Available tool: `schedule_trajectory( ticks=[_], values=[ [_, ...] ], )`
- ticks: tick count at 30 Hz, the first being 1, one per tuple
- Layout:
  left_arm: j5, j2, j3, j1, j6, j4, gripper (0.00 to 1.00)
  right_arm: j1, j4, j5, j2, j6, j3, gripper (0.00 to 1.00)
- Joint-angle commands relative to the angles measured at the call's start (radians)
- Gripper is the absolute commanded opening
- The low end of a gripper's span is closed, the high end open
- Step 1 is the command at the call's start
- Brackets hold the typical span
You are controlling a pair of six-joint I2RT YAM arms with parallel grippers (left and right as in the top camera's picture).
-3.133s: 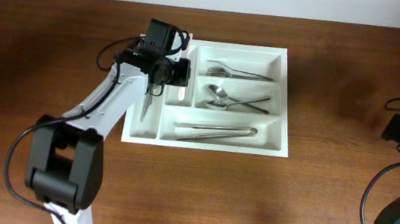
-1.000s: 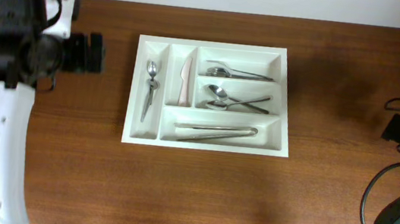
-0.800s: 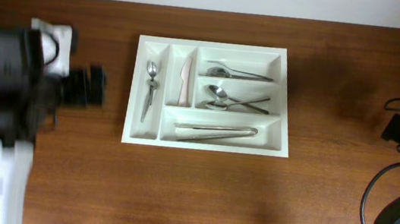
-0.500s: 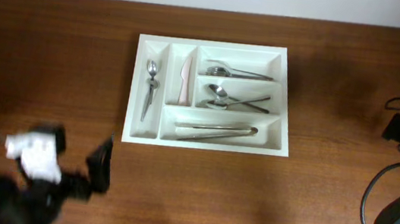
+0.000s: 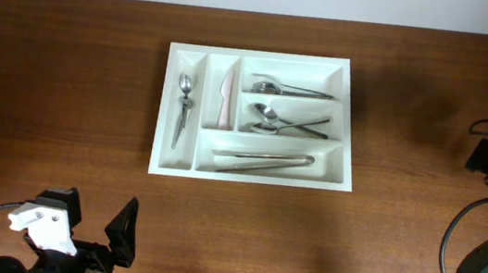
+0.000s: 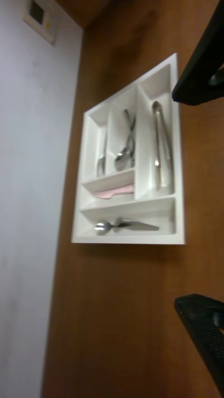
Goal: Pack container
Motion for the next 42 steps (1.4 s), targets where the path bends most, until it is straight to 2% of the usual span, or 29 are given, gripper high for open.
schedule_trajectory(
  ticks=[1, 3, 6, 9, 13, 19, 22, 26, 35, 42],
  values=[
    [-0.003, -0.005, -0.007, 0.002, -0.009, -0.022, 0.99, 0.003, 0.0, 0.001, -0.011, -0.003, -0.007, 0.99],
    [0.002, -0.005, -0.017, 0.002, 0.015, -0.032, 0.99, 0.003, 0.0, 0.001, -0.011, -0.003, -0.007, 0.99],
    [0.019, -0.005, -0.074, 0.002, 0.151, -0.024, 0.99, 0.003, 0.0, 0.001, -0.011, -0.003, -0.007, 0.99],
    [0.02, -0.005, -0.154, 0.002, 0.229, 0.024, 0.99, 0.003, 0.0, 0.001, -0.011, -0.003, -0.007, 0.99],
    [0.084, -0.005, -0.325, 0.002, 0.301, 0.212, 0.99, 0.003, 0.0, 0.001, -0.011, -0.003, -0.007, 0.99],
    [0.211, -0.005, -0.567, 0.002, 0.302, 0.528, 0.99, 0.003, 0.0, 0.001, -0.011, -0.003, -0.007, 0.99],
    [0.228, -0.016, -0.667, -0.013, 0.301, 0.681, 0.99, 0.003, 0.0, 0.001, -0.011, -0.003, -0.007, 0.99],
    [0.182, -0.087, -0.747, -0.052, 0.302, 0.783, 0.99, 0.003, 0.0, 0.001, -0.011, -0.003, -0.007, 0.99],
    [0.066, -0.242, -0.811, -0.062, 0.302, 0.785, 0.99, 0.003, 0.0, 0.001, -0.011, -0.003, -0.007, 0.99],
    [-0.12, -0.302, -0.846, -0.062, 0.303, 0.826, 0.99, 0.003, 0.0, 0.001, -0.011, -0.003, -0.007, 0.99]
  ],
)
